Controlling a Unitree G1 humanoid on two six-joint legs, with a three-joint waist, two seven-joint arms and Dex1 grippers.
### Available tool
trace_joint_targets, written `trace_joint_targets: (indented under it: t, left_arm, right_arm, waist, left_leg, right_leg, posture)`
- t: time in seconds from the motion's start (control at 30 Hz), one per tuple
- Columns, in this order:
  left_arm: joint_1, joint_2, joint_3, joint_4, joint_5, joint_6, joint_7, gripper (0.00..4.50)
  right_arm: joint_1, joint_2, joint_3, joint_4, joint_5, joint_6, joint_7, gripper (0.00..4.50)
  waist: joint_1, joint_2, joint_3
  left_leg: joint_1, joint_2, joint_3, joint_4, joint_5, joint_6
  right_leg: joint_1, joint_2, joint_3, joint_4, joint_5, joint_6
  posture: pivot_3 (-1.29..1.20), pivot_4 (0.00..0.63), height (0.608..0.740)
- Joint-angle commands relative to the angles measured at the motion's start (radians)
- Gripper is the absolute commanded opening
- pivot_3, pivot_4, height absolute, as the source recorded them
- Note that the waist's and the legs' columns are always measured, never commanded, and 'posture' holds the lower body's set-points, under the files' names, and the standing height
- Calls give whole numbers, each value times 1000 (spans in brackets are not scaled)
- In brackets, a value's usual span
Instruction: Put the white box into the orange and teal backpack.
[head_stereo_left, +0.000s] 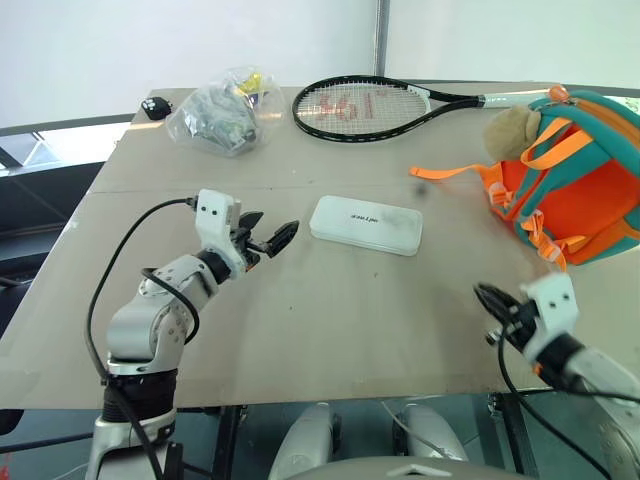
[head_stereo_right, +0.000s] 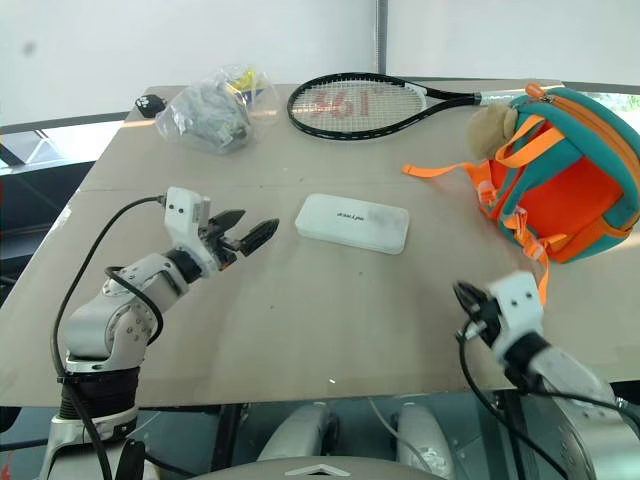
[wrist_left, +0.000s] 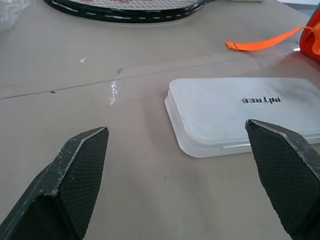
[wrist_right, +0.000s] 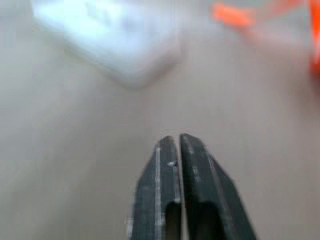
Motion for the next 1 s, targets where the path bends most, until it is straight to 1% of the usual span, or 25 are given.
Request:
trace_joint_targets:
  t: [0.03,0.17,0.27,0.33,0.4,0.47,0.53,0.57,0.63,0.7,0.77,0.87,0.97,1.0]
  left_arm:
    - [-37,-11,-19,10,34,-27,14,4500]
    - [-79,-27,-34,31,57,-20,30,4500]
    - [-140,-37,-26,77,42,74,63,4500]
    - [-182,-41,-35,118,25,159,66,4500]
    - [-217,-49,-41,151,11,218,62,4500]
    - [-253,-55,-49,180,-14,288,33,4500]
    - [-316,-48,-82,264,-16,379,3,4500]
    - [-349,-56,-80,318,-20,403,-3,4500]
    - [-407,-62,-86,423,-12,413,-29,4500]
    - [-451,-59,-121,521,27,377,-65,4500]
    - [-494,-64,-144,615,36,382,-113,4500]
    - [-531,-67,-173,682,43,384,-189,4500]
    - [-563,-79,-156,715,11,438,-249,4500]
    - [-572,-82,-137,712,-21,485,-272,4500]
  right_arm:
    - [-120,28,67,-19,-16,75,-62,86]
    - [-268,44,127,62,-62,156,-108,86]
    - [-394,65,148,182,-125,233,-181,86]
    - [-445,70,166,263,-168,265,-211,86]
    - [-475,68,182,305,-187,278,-210,86]
    - [-505,65,196,339,-201,297,-199,86]
    - [-548,57,213,391,-215,302,-177,86]
    - [-565,53,220,412,-218,303,-163,86]
    - [-595,44,240,449,-218,310,-129,86]
    - [-626,40,269,497,-222,301,-91,86]
    - [-662,44,301,563,-228,285,-51,86]
    - [-703,54,324,648,-248,236,-19,86]
    - [-730,74,315,709,-241,198,11,86]
    - [-737,68,324,720,-245,173,35,86]
  waist:
    - [6,-1,0]
    - [10,-1,0]
    - [7,-1,0]
    - [4,-1,0]
    - [2,-1,0]
    - [-5,-1,0]
    - [-8,-1,0]
    - [-8,-1,0]
    - [-8,-1,0]
    - [-9,-1,0]
    - [-9,-1,0]
    - [-7,-1,0]
    - [-7,-1,0]
    - [-7,-1,0]
  left_leg:
    - [0,0,-1,-1,0,0]
    - [-5,-1,-1,-3,0,0]
    - [-5,-1,-1,-3,0,0]
    - [-5,-1,-1,-3,0,0]
    - [-5,-1,-1,-3,0,0]
    - [-5,-1,-1,-3,0,0]
    - [-6,-2,0,-3,0,0]
    - [-6,-2,0,-3,0,0]
    - [-6,-2,0,-3,0,0]
    - [-5,-2,0,-2,0,0]
    - [-5,-2,0,-2,0,0]
    - [-5,-2,0,-1,0,0]
    - [-5,-2,-1,1,0,0]
    - [-5,-2,-1,1,0,0]
  right_leg:
    - [-1,0,-1,0,0,0]
    - [-5,-1,-2,0,0,0]
    - [-6,-1,-2,0,0,0]
    - [-6,-1,-2,0,0,0]
    - [-6,-1,-2,1,0,0]
    - [-7,-1,-2,1,0,0]
    - [-7,-1,-2,1,0,0]
    - [-7,-1,-2,2,0,0]
    - [-7,-1,-4,2,0,0]
    - [-7,-1,-5,2,0,0]
    - [-7,-1,-5,2,0,0]
    - [-7,-1,-5,3,0,0]
    - [-6,-1,-5,3,0,0]
    - [-6,-1,-5,3,0,0]
  posture:
    - [0,150,740]
    - [0,150,740]
    - [0,150,740]
    - [0,150,740]
    - [0,150,740]
    - [0,150,740]
    - [0,150,740]
    - [0,150,740]
    - [0,150,740]
    - [0,150,740]
    - [0,150,740]
    - [0,150,740]
    - [0,150,740]
    - [0,150,740]
